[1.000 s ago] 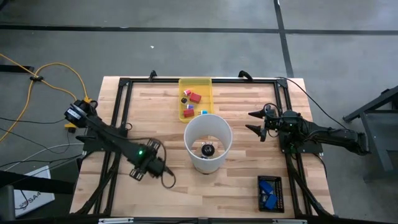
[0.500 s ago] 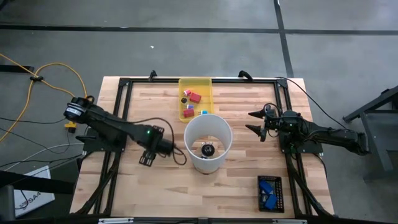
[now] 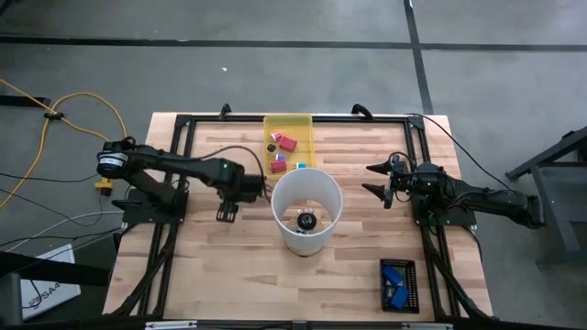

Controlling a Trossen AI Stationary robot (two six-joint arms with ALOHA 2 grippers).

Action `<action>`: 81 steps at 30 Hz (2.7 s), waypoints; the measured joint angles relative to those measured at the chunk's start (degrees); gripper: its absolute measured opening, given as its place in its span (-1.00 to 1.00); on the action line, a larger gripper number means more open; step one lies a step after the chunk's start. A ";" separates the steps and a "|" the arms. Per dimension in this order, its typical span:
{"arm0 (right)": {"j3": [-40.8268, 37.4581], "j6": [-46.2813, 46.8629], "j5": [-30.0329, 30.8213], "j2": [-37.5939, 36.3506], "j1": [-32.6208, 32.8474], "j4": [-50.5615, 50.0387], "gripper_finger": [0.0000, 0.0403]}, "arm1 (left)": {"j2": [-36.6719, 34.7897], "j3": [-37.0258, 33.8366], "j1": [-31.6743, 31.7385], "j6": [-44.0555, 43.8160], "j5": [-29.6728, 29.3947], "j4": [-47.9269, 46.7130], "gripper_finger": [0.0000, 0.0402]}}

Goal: Pick & Place Office items
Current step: Put the blue charger adapter into the yellow bin

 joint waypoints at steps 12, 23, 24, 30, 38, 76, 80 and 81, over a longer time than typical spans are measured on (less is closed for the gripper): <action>0.00 0.00 0.00 0.00 0.01 0.01 0.61 | 0.00 -0.02 10.23 3.81 0.03 5.05 0.09; 0.00 -0.01 0.00 0.00 0.01 0.01 0.61 | 0.00 -0.02 15.55 7.43 -0.10 10.35 0.09; 0.00 -0.01 0.00 0.00 0.01 0.01 0.61 | 0.00 -0.02 15.66 7.39 -0.10 10.37 0.09; 0.00 -0.01 0.00 0.00 0.01 0.01 0.61 | 0.00 -0.01 15.67 7.31 -0.10 10.52 0.09; 0.00 -0.01 0.00 0.00 -0.01 0.01 0.61 | 0.02 2.44 18.42 6.46 -0.48 12.07 0.09; 0.00 0.00 0.00 0.01 0.01 0.10 0.61 | 17.72 17.75 24.51 18.57 1.03 27.65 0.09; 0.00 0.00 0.01 0.01 -0.01 0.09 0.61 | 18.56 17.73 25.32 18.58 1.25 27.83 0.09; 0.00 0.01 0.00 0.02 0.01 0.08 0.61 | 18.53 17.73 25.39 18.61 1.29 27.79 0.09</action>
